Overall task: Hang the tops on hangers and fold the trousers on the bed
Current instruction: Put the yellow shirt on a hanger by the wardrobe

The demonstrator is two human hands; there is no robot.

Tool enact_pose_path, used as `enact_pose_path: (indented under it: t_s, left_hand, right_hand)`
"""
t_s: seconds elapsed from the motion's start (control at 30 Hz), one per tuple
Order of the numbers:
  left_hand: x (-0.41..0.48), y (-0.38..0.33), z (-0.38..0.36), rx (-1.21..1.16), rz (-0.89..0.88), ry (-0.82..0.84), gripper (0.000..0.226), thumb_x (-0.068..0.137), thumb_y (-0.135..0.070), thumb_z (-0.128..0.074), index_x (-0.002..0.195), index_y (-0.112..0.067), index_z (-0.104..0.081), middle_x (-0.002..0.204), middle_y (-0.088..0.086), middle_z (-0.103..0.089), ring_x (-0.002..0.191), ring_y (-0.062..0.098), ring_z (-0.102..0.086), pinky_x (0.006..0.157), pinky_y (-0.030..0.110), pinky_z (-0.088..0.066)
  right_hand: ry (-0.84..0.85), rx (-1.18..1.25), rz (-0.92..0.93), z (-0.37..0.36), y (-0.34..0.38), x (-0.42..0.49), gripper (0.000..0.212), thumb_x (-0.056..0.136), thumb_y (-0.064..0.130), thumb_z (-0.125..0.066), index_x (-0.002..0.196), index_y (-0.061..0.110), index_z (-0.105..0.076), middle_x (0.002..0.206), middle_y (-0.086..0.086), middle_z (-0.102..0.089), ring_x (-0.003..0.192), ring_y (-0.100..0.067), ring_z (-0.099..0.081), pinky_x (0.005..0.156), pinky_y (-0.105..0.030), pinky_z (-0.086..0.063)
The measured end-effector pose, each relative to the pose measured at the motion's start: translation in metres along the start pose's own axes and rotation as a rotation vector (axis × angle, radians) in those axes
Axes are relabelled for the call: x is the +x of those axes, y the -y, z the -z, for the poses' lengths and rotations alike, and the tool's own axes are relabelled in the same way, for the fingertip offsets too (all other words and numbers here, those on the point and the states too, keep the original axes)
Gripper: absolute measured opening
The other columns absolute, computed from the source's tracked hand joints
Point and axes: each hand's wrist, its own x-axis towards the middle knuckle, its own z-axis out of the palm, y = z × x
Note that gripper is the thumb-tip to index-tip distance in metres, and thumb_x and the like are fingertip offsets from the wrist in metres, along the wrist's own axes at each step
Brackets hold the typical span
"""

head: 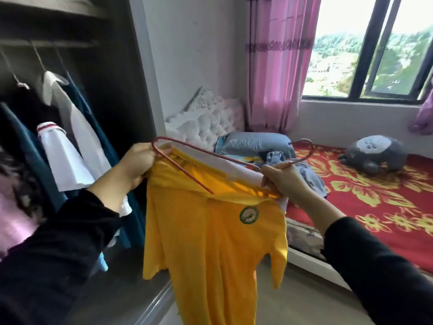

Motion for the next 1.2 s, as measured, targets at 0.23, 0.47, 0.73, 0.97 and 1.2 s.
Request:
enact_pose_path:
  t_s: [0.23,0.47,0.73,0.97,1.2]
  left_hand:
    - [0.000,0.038,-0.002,0.108,-0.021,-0.180,0.014,0.094,-0.021,-0.060,0.103,-0.021,-0.072,0.084,-0.003,-0.071,0.080,0.014,-0.067,0.054,0.021,-0.051]
    - [-0.003,0.035,-0.017,0.177,-0.124,-0.132,0.021,0.079,-0.039,-0.072,0.094,-0.026,-0.076,0.077,-0.007,-0.075,0.074,0.010,-0.070,0.057,0.017,-0.052]
    - [0.009,-0.023,-0.068,0.403,-0.360,-0.146,0.020,0.088,-0.031,-0.069,0.106,-0.025,-0.074,0.088,-0.017,-0.067,0.080,-0.003,-0.059,0.067,0.010,-0.046]
    - [0.009,-0.021,-0.060,0.301,-0.274,-0.033,0.029,0.092,-0.045,-0.058,0.115,-0.030,-0.068,0.113,-0.009,-0.066,0.103,0.011,-0.059,0.085,0.028,-0.050]
    - [0.009,0.007,-0.044,0.615,-0.194,0.059,0.041,0.091,-0.061,-0.046,0.089,-0.027,-0.069,0.085,-0.005,-0.069,0.084,0.018,-0.065,0.071,0.034,-0.054]
  right_hand:
    - [-0.009,-0.344,-0.037,0.017,0.015,0.026,0.030,0.078,0.031,-0.068,0.055,0.013,-0.066,0.056,-0.004,-0.064,0.043,-0.011,-0.050,0.041,-0.020,-0.037]
    - [0.058,-0.593,0.053,0.019,0.015,0.023,0.028,0.077,0.027,-0.066,0.056,0.012,-0.054,0.062,-0.004,-0.056,0.054,-0.015,-0.046,0.049,-0.027,-0.038]
    - [0.226,-0.631,0.182,-0.007,0.077,0.038,0.034,0.090,0.033,-0.062,0.061,0.016,-0.063,0.036,0.013,-0.053,0.030,0.002,-0.046,0.033,-0.011,-0.035]
    - [0.403,-0.399,0.098,-0.006,0.095,0.052,0.027,0.095,0.022,-0.055,0.080,0.003,-0.068,0.057,0.002,-0.057,0.048,-0.009,-0.044,0.045,-0.019,-0.037]
    - [0.403,-0.320,0.181,-0.012,0.104,0.060,0.028,0.096,0.029,-0.058,0.074,0.015,-0.068,0.056,0.010,-0.060,0.046,-0.001,-0.049,0.045,-0.010,-0.041]
